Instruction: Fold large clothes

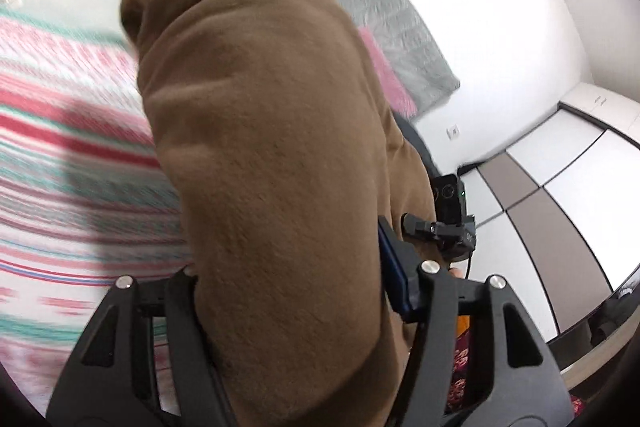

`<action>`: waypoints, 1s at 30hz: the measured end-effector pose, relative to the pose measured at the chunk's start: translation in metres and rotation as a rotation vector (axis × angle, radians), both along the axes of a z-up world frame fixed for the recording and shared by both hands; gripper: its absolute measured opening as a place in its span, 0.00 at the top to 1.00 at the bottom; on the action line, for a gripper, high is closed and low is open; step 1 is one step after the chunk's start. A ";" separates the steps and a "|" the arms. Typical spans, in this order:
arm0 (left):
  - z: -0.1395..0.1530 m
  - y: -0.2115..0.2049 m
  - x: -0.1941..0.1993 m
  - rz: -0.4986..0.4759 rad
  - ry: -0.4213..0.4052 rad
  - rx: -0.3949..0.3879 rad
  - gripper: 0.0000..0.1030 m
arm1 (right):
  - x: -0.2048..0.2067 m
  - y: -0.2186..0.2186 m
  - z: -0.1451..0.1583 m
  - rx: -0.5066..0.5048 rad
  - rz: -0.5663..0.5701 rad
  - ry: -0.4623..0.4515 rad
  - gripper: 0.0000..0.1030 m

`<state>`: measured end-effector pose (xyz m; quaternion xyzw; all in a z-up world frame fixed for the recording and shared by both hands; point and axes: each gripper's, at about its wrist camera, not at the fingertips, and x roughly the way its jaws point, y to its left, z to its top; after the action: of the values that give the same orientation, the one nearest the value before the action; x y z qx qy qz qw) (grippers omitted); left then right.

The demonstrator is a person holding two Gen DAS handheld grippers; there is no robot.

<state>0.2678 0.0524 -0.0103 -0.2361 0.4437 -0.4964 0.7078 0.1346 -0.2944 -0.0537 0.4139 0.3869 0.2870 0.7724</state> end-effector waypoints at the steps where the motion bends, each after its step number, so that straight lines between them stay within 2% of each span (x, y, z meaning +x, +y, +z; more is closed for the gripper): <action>1: 0.011 0.021 0.006 0.024 -0.014 -0.002 0.41 | 0.011 0.016 0.006 0.013 0.012 -0.018 0.45; 5: 0.044 0.099 0.030 0.116 -0.040 0.024 0.41 | 0.063 0.087 0.030 0.041 0.075 -0.063 0.45; 8: 0.060 0.153 0.053 0.186 -0.041 0.066 0.41 | 0.108 0.143 0.038 0.057 0.126 -0.058 0.45; 12: 0.057 0.220 0.083 0.262 0.012 0.107 0.40 | 0.171 0.217 0.034 0.068 0.174 -0.005 0.45; 16: 0.019 0.269 0.116 0.320 0.085 0.167 0.36 | 0.223 0.271 0.008 0.057 0.191 0.078 0.45; 18: -0.023 0.291 0.137 0.352 0.176 0.225 0.32 | 0.248 0.293 -0.024 -0.002 0.189 0.164 0.43; 20: -0.078 0.304 0.154 0.400 0.291 0.360 0.28 | 0.267 0.306 -0.067 -0.065 0.173 0.294 0.42; 21: -0.090 0.308 0.156 0.411 0.298 0.352 0.26 | 0.273 0.306 -0.082 -0.135 0.150 0.323 0.42; 23: -0.096 0.321 0.151 0.439 0.295 0.235 0.24 | 0.277 0.303 -0.099 -0.084 0.144 0.324 0.36; 24: -0.090 0.325 0.147 0.451 0.282 0.210 0.24 | 0.277 0.300 -0.099 -0.062 0.136 0.324 0.36; 26: -0.074 0.329 0.136 0.474 0.214 0.253 0.24 | 0.272 0.296 -0.084 -0.134 0.131 0.283 0.34; 28: -0.055 0.334 0.118 0.520 0.129 0.331 0.24 | 0.265 0.290 -0.060 -0.224 0.119 0.226 0.34; 30: -0.031 0.333 0.093 0.560 -0.007 0.396 0.24 | 0.261 0.290 -0.032 -0.283 0.076 0.148 0.33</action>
<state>0.3608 0.3853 -0.0413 -0.2052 0.4468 -0.1881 0.8502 0.3955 -0.0041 -0.0862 0.3059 0.4948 0.2272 0.7810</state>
